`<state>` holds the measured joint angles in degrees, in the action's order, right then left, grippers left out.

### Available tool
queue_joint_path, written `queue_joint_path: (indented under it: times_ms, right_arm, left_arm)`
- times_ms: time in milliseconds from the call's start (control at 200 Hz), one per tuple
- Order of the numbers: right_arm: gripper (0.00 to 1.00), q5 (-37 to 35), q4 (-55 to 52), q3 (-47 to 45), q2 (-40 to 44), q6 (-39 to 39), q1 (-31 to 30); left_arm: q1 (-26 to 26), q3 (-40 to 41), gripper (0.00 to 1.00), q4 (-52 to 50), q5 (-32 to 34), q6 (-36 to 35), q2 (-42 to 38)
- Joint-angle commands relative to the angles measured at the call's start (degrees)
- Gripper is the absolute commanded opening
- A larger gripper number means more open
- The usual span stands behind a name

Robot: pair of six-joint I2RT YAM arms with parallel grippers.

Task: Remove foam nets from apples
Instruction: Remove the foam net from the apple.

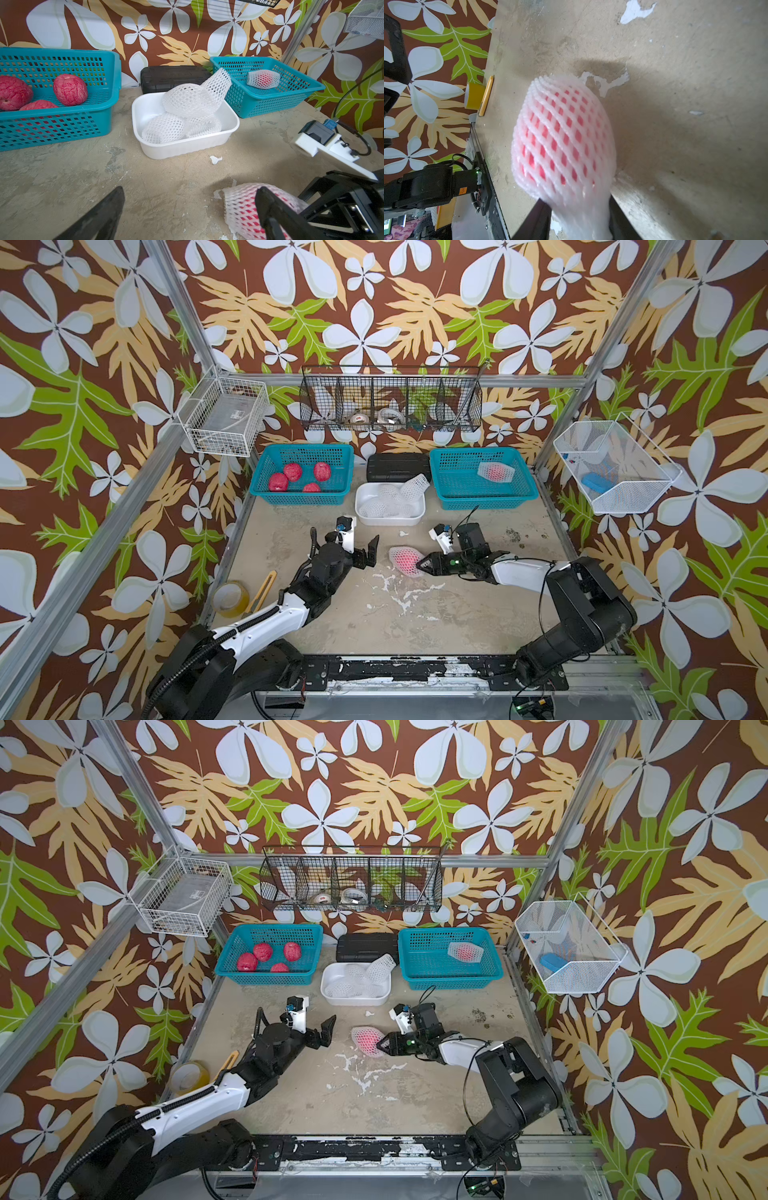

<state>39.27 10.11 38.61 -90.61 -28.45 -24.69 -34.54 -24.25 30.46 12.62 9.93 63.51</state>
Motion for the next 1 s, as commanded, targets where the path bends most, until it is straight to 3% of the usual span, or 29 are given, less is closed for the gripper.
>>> queue_joint_path:
  times_ms: [0,430,540,786,996]
  right_arm:
    - [0.33,-0.8,-1.2,0.3,0.5,0.3,0.1]
    - [0.17,-0.1,-0.2,2.0,-0.2,0.5,0.1]
    - [0.03,-0.3,-3.4,3.7,0.2,2.4,0.0]
    - [0.0,-2.7,-14.5,9.4,2.2,6.6,0.0]
    - [0.0,-11.7,-38.6,22.0,0.2,10.5,-2.2]
  left_arm:
    - [0.0,0.0,1.0,0.0,0.6,-0.5,-0.2]
    - [0.0,0.3,1.0,-0.1,1.1,-0.3,-1.4]
    - [0.1,0.3,1.0,-0.1,1.2,-0.1,-1.6]
    - [0.0,0.1,1.0,-0.2,1.1,0.0,-2.2]
    - [0.1,-0.1,1.0,-1.2,1.2,-0.1,-3.4]
